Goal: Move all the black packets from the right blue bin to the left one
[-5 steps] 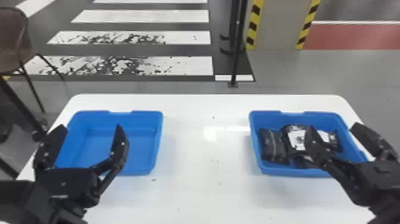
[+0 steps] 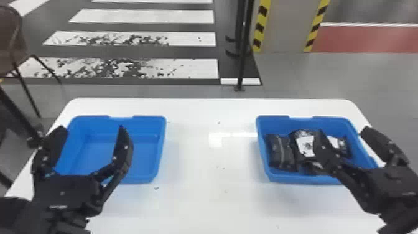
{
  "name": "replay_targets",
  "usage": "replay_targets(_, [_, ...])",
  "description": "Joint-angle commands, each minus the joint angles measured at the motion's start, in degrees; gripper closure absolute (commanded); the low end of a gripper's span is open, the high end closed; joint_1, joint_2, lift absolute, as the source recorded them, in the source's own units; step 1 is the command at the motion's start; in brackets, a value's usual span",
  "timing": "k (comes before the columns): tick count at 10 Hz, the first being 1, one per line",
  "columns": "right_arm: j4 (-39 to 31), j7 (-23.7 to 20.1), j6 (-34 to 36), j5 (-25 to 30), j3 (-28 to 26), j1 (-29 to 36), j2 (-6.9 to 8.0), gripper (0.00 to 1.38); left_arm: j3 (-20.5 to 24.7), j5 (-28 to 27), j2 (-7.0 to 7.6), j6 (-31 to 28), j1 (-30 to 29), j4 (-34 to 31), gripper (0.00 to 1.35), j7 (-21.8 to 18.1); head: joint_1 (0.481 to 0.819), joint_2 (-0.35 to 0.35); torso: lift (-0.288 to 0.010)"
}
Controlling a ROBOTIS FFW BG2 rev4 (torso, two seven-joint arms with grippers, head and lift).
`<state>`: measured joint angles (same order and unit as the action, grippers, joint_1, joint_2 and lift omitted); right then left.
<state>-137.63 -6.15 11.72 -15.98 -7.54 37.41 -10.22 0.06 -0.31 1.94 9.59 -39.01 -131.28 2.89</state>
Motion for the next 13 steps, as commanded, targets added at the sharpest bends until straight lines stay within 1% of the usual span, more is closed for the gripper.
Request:
replay_targets(1, [0.3,0.0,-0.2,-0.1,0.0,0.0,0.03,0.15,0.1,0.4,0.0,-0.9,-0.1,0.0,0.08,0.0,0.695,-0.011,-0.14])
replay_targets(4, [0.5,-0.3,-0.6,-0.5,0.0,-0.3,0.03,0.16,0.3,1.2,-0.09,-1.7,-0.1,0.1,0.08,0.0,0.695,-0.009,-0.14])
replay_targets(5, [0.3,-0.2,1.6,-1.0,0.0,-0.9,0.03,0.16,0.3,1.2,-0.09,-1.9,-0.1,0.1,0.08,0.0,0.695,-0.007,-0.14])
replay_targets(7, [0.7,0.3,9.2,-2.0,0.0,-4.4,-0.32,0.16,0.2,1.8,-0.09,-2.7,0.1,0.1,0.08,0.0,0.695,-0.004,-0.14])
replay_targets(9, [2.4,0.3,17.8,-2.1,0.0,-9.0,-0.68,0.2,-0.3,3.1,0.17,-3.5,0.2,0.1,0.08,0.0,0.695,-0.003,-0.14])
replay_targets(11, [5.2,0.3,27.5,-1.6,0.0,-14.9,-0.94,0.2,-0.4,3.4,0.17,-3.1,0.2,0.1,0.09,0.0,0.695,-0.007,-0.14])
replay_targets(13, [9.7,0.3,34.3,-0.1,0.0,-20.8,-1.12,0.2,-0.6,3.7,0.35,-3.1,0.2,0.1,0.09,0.0,0.695,-0.017,-0.14])
